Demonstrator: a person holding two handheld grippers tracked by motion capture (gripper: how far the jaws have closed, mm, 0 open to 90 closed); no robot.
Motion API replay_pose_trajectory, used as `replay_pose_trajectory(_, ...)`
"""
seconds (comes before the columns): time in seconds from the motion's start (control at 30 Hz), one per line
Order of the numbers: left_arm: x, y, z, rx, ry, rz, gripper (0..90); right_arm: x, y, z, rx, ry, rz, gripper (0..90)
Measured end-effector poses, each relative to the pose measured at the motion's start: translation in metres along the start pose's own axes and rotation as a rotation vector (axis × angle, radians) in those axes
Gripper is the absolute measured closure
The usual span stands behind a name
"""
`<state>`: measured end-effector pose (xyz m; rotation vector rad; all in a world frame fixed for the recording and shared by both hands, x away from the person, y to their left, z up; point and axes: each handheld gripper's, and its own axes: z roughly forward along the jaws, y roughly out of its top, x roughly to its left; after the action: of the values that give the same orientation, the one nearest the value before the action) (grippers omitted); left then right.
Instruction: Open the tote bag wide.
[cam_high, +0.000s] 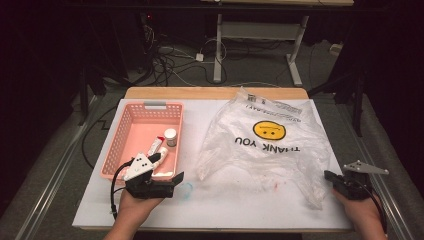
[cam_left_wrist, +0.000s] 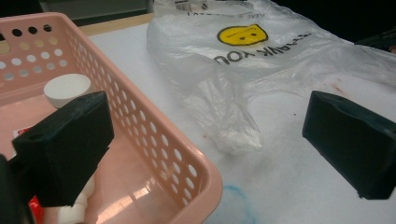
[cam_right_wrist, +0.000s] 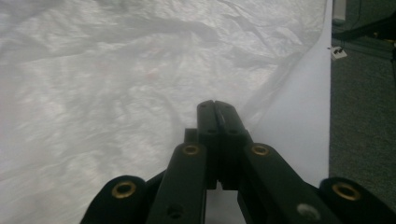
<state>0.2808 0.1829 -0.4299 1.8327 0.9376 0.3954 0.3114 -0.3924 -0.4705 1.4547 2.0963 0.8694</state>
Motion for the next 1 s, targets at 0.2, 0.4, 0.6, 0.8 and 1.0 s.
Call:
replay_pose_trajectory(0.2, -0.001, 0.004, 0.005, -0.007, -0.019, 0.009, 1.6, 0.011, -0.01, -0.014, -0.014, 0.008, -0.009, 87.6)
replay_pose_trajectory(0.4, 0.0, 0.009, 0.008, -0.022, -0.028, -0.002, 1.6, -0.007, 0.003, -0.007, -0.056, -0.001, 0.107, 52.4)
replay_pose_trajectory(0.6, 0.001, 0.009, 0.01, -0.013, -0.035, 0.001, 1.6, -0.017, 0.019, 0.021, -0.023, -0.036, 0.132, 43.2)
replay_pose_trajectory(0.8, 0.002, 0.008, 0.01, -0.001, -0.022, 0.004, 1.6, -0.01, 0.023, 0.031, 0.016, -0.115, 0.089, 50.9)
replay_pose_trajectory(1.0, 0.001, 0.008, 0.011, 0.002, -0.016, -0.003, 1.6, -0.008, 0.021, 0.029, 0.009, -0.094, 0.062, 75.1)
